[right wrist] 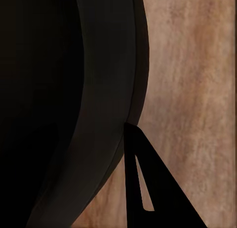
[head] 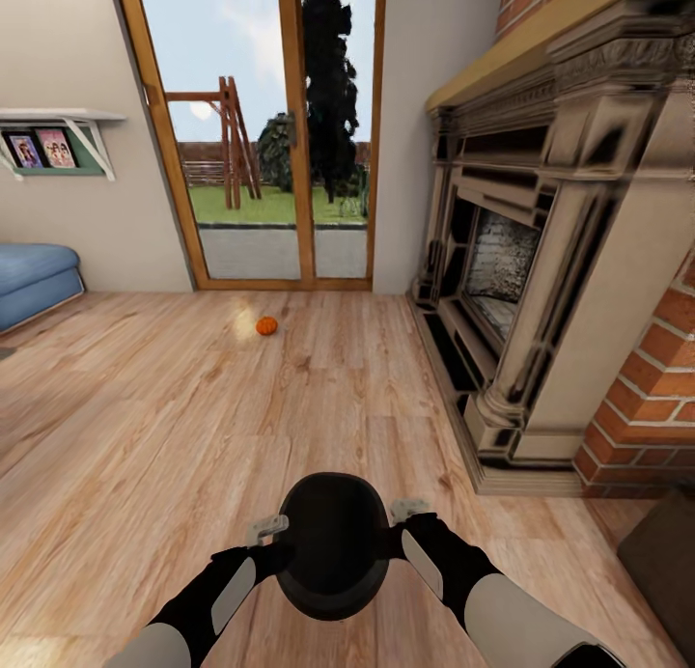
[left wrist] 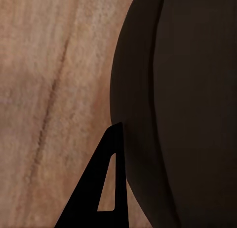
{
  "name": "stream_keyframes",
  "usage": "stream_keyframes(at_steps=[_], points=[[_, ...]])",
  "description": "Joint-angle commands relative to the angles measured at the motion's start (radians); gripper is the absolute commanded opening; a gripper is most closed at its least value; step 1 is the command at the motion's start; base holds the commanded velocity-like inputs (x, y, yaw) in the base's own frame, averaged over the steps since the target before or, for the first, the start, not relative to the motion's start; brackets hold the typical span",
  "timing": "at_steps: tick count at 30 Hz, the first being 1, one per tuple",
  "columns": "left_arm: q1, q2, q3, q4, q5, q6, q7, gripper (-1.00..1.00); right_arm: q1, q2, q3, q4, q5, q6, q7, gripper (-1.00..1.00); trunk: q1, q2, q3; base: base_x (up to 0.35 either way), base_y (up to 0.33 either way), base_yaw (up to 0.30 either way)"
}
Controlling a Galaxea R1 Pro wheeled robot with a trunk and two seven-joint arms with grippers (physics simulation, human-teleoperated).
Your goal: Place each of the two pumpkins and all three candles from the living room inside a cabinet in the living room (use any cabinet), then make sure every cabinet is closed, and position the cauldron so it is next to a table in the living room.
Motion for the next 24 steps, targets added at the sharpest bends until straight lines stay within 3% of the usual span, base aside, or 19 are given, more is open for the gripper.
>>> stream_keyframes(at_steps=[1, 19, 24], points=[[0.0, 0.002, 0.003, -0.001, -0.013, 0.006, 0.008, -1.0, -0.001, -0.001, 0.0, -0.031, -0.038, 0.001, 0.037, -1.0, -0.001, 0.0, 0.003, 0.0, 0.0, 0.0], [0.0, 0.002, 0.003, -0.001, -0.013, 0.006, 0.008, -1.0, -0.001, -0.001, 0.0, -0.031, -0.038, 0.001, 0.037, -1.0, -0.012, 0.011, 0.072, 0.0, 0.0, 0.0], [0.0, 0.002, 0.003, -0.001, -0.013, 0.006, 0.008, -1.0, -0.001, -0.001, 0.0, -0.031, -0.038, 0.001, 0.037, -1.0, -0.012, 0.011, 0.072, 0.0, 0.0, 0.0]])
